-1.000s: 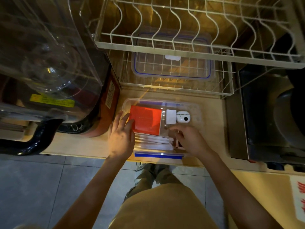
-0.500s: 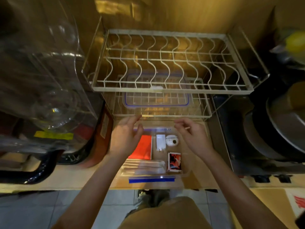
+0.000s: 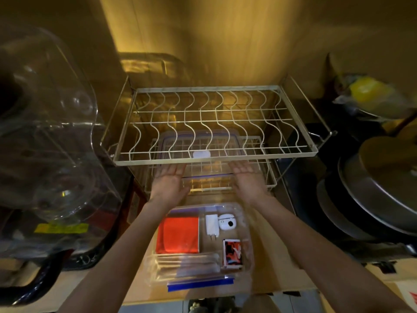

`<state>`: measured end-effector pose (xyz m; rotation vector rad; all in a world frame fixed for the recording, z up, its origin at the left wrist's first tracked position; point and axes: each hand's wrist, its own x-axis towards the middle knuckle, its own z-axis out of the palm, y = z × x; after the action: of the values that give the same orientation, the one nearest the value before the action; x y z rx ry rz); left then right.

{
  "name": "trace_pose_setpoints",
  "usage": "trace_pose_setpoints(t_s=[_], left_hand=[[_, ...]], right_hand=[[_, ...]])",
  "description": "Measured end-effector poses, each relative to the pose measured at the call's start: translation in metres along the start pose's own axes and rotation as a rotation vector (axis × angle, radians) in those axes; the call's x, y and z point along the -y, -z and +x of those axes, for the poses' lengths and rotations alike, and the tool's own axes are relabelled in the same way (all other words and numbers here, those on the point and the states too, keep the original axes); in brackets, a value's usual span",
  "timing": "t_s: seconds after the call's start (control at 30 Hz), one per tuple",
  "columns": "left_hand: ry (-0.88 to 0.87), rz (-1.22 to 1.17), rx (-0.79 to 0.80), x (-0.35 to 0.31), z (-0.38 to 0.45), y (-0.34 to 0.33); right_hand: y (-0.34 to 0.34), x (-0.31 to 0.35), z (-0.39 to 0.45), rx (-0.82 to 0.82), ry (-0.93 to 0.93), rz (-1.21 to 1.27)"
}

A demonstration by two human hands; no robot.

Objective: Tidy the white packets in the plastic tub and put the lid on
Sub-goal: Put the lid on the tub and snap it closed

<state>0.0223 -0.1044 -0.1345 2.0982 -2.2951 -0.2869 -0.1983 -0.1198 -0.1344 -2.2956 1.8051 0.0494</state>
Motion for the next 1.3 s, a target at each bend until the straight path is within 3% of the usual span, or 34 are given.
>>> trace_pose_setpoints(t_s=[0.13,0.33,0.53,0.73,0.8,0.9,1.03,1.13,1.2,1.3], left_hand=[[-0.005,0.059,0.016,0.007,0.007,-0.021],[0.001,0.039,-0.107,0.010,0.004,-0.029],[-0.105,-0.106,-0.335,0.015,-0.013,-0.023],[-0.154,-0.229,-0.468,0.016,-0.054,0.021],[-0.182,-0.243,-0.454,0.016,-0.068,0.039],[-0.214,-0.358,-0.368,0.015,-0.087,0.067],[-0.096,-0.658,-0.148,0.016,-0.104,0.091],[-0.066,-0.823,-0.070,0.025,-0.109,0.091],[0.034,-1.035,-0.058,0.028,-0.114,0.079],[0.317,-1.520,-0.091,0.025,-0.120,0.046]], right_hand=[[-0.015,-0.004,0.003,-0.017,0.002,-0.025],[-0.019,-0.005,-0.002,-0.156,-0.010,0.016],[-0.014,-0.009,-0.017,-0.295,-0.005,0.154],[0.003,-0.026,-0.035,-0.442,-0.198,0.602],[0.008,-0.029,-0.042,-0.416,-0.205,0.731],[0.018,-0.026,-0.056,-0.328,-0.070,0.850],[0.030,-0.018,-0.078,-0.054,-0.086,1.108],[0.033,-0.018,-0.089,0.086,-0.117,1.129],[0.026,-0.018,-0.095,0.110,-0.180,1.218],[0.010,-0.013,-0.102,0.129,-0.258,1.357]])
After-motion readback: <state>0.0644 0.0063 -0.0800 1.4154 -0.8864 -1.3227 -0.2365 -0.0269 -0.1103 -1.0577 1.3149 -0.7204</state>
